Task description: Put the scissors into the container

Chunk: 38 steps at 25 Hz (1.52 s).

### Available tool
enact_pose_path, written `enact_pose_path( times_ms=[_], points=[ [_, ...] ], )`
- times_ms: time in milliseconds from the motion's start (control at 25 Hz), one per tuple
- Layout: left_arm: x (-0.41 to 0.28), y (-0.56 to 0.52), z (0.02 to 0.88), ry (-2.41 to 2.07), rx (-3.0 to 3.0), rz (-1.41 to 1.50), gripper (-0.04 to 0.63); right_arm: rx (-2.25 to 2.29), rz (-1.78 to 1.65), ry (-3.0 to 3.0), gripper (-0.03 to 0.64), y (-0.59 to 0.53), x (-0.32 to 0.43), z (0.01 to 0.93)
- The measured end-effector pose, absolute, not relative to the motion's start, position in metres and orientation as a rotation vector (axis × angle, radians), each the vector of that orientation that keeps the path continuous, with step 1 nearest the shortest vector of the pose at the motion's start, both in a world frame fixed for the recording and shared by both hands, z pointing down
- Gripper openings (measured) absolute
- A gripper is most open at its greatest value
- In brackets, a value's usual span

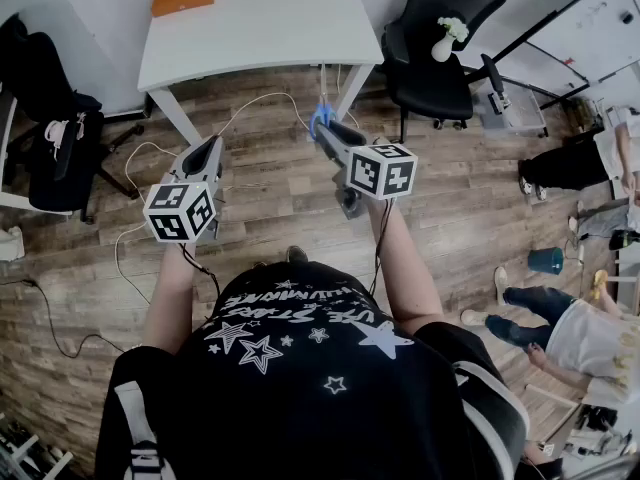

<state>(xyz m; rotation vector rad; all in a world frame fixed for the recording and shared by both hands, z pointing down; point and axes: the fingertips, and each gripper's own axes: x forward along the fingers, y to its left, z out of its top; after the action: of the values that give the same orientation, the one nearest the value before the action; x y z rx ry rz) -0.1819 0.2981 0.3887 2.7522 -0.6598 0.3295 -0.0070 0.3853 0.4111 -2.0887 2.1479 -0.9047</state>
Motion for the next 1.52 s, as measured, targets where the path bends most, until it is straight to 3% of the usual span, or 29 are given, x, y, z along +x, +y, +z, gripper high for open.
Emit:
enact_pose_path(
  times_ms=[1040, 1520],
  points=[
    [-0.265, 0.278, 0.413, -0.65, 2.729, 0.374, 0.015, -2.093, -0.951, 2.125, 0.1, 0.366, -0.094, 0.432],
    [-0.212, 0.203, 0.429, -0.696, 2.717, 0.406, 0.015, -2.048, -0.98, 2.103, 0.1, 0.289, -0.021, 0.454]
  ],
)
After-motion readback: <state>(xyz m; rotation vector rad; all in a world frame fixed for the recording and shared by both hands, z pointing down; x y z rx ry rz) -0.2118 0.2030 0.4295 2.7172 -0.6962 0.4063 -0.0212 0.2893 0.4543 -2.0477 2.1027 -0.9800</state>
